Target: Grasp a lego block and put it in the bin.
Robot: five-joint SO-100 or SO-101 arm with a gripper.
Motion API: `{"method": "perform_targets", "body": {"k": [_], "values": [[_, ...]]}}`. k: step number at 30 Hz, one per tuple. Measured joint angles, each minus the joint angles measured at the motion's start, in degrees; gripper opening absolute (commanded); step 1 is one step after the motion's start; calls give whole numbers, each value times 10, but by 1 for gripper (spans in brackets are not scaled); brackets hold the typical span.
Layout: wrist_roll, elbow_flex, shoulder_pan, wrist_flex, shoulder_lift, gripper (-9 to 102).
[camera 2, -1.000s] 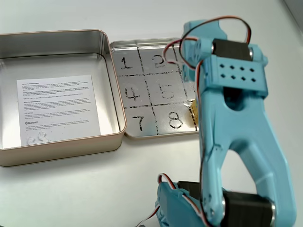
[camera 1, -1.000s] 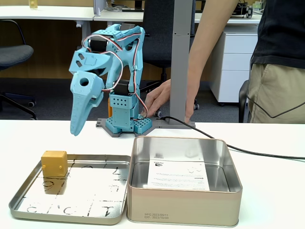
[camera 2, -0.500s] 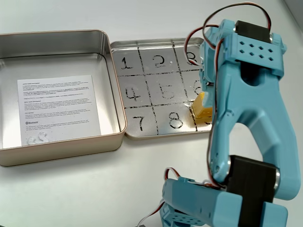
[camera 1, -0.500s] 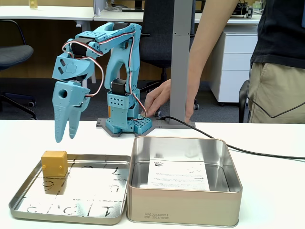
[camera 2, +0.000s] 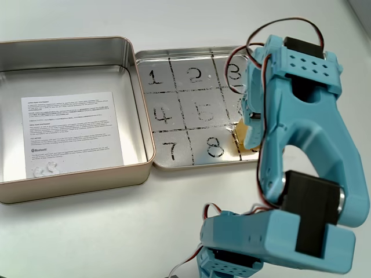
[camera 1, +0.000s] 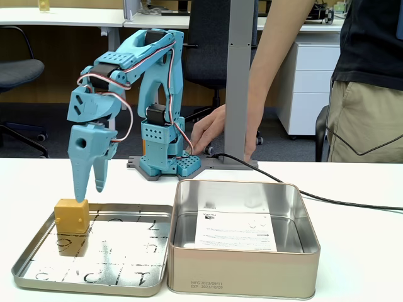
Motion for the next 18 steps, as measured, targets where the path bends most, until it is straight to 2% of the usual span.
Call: {"method": "perform_targets", "body": {"k": [18], "values": [[4,20,15,-103,-95,30]]}}
